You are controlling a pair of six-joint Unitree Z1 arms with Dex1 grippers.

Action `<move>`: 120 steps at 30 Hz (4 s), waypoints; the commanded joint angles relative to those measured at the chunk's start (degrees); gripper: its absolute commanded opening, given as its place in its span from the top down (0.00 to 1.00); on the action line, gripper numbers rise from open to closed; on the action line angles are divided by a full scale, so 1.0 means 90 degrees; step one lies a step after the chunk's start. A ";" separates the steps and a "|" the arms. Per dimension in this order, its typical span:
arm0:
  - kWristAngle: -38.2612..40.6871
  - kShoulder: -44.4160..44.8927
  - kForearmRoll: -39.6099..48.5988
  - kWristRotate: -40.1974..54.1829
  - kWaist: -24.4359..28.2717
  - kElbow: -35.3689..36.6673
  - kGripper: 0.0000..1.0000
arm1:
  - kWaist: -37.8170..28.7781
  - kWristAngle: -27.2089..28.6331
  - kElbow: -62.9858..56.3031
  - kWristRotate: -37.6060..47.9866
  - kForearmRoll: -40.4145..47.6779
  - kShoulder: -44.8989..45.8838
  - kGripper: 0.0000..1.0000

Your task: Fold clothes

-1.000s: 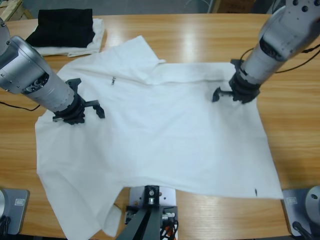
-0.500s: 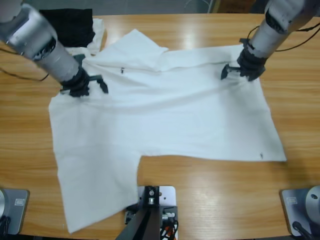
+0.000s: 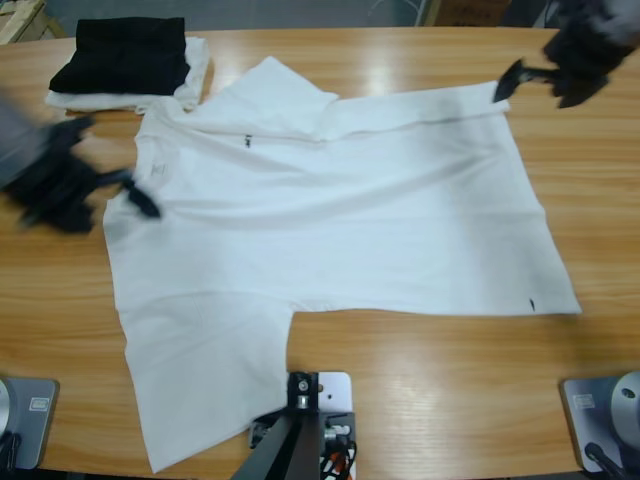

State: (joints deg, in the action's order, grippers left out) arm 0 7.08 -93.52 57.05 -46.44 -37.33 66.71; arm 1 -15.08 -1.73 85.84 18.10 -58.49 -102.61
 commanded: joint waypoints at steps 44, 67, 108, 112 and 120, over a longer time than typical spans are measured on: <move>-0.0650 0.0593 -0.5893 -0.7926 -0.6321 -0.4754 0.18 | -0.0664 0.0016 -0.3063 0.0450 0.0760 0.2290 0.00; -0.0697 0.0278 -0.6012 -0.7924 -0.6331 -0.4860 1.00 | -0.0531 -0.0037 -0.3329 0.0362 0.0987 0.2329 0.00; -0.0672 0.0745 -0.5831 -0.7430 -0.5849 -0.4670 1.00 | -0.0574 -0.0302 -0.5799 0.8862 0.2514 0.2311 0.08; -0.0640 0.0796 -0.5831 -0.7393 -0.5843 -0.4680 1.00 | -0.1147 -0.0498 -0.5926 0.9559 0.2528 0.2553 0.19; -0.0625 0.0938 -0.5831 -0.7311 -0.5823 -0.4695 1.00 | -0.1401 -0.0298 -0.6551 1.1290 0.2840 0.3399 0.00</move>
State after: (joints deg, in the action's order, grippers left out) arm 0 0.71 -86.53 3.94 -113.08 -90.31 25.16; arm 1 -26.53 -6.06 32.63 112.59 -36.27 -76.82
